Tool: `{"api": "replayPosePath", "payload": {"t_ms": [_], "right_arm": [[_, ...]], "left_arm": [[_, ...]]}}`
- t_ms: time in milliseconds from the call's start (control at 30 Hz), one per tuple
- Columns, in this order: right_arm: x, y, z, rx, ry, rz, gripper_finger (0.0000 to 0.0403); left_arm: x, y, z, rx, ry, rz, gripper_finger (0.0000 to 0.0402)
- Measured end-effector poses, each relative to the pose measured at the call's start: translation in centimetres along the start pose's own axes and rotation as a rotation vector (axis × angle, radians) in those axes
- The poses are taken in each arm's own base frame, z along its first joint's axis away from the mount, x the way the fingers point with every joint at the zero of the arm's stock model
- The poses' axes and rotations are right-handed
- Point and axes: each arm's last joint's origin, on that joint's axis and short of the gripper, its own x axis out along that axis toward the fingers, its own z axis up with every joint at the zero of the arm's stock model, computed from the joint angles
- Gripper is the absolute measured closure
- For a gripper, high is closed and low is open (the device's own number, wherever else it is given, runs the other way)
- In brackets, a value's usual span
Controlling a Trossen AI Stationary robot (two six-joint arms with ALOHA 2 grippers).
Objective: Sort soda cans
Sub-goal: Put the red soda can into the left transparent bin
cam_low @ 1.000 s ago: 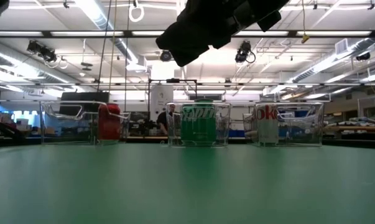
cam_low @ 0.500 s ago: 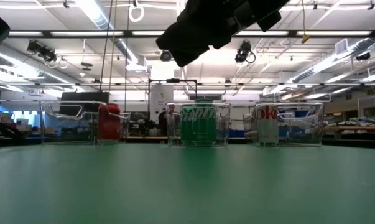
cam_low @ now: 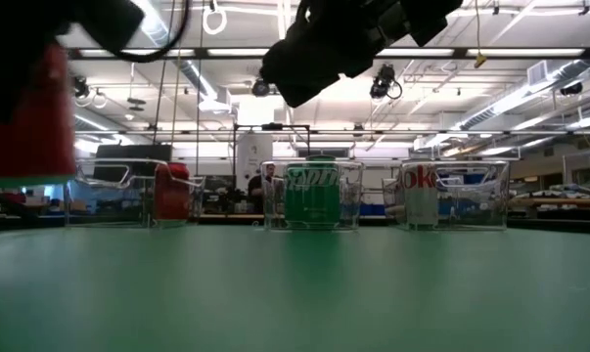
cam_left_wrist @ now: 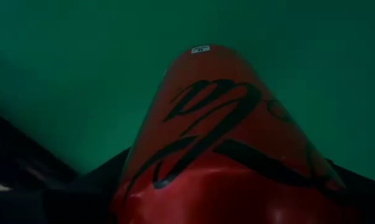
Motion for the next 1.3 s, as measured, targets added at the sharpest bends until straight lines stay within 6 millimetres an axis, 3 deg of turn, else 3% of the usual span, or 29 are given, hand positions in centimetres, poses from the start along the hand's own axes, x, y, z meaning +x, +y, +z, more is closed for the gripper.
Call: {"api": "replayPosePath", "payload": {"t_ms": [267,400,633,800,967,1133,1300], "right_arm": [[-1.2,0.8,0.6,-0.005,0.018,0.012,0.0393],[-1.4,1.0,0.7,-0.007,0.025,0.015,0.0393],[-1.4,1.1,0.6,-0.003,0.037,0.018,0.0393],[-1.4,1.0,0.5,-0.002,0.036,0.017,0.0393],[-1.4,1.0,0.5,-0.002,0.036,0.017,0.0393],[-1.4,1.0,0.5,-0.005,0.037,0.017,0.0393],[-1.4,1.0,0.5,-0.009,0.037,0.017,0.0393]], "left_arm": [[-5.3,3.6,6.1,0.05,-0.036,0.106,0.0108],[-7.8,5.9,9.4,0.043,-0.102,0.054,0.0108],[-10.1,11.9,14.9,-0.028,-0.174,0.046,0.0108],[-9.9,17.5,17.9,-0.099,-0.172,0.12,0.0108],[-8.9,22.3,19.2,-0.189,-0.124,0.179,0.0108],[-7.1,24.6,19.4,-0.217,-0.017,0.103,0.0108],[-4.6,25.8,19.2,-0.219,0.061,0.159,0.0108]]}}
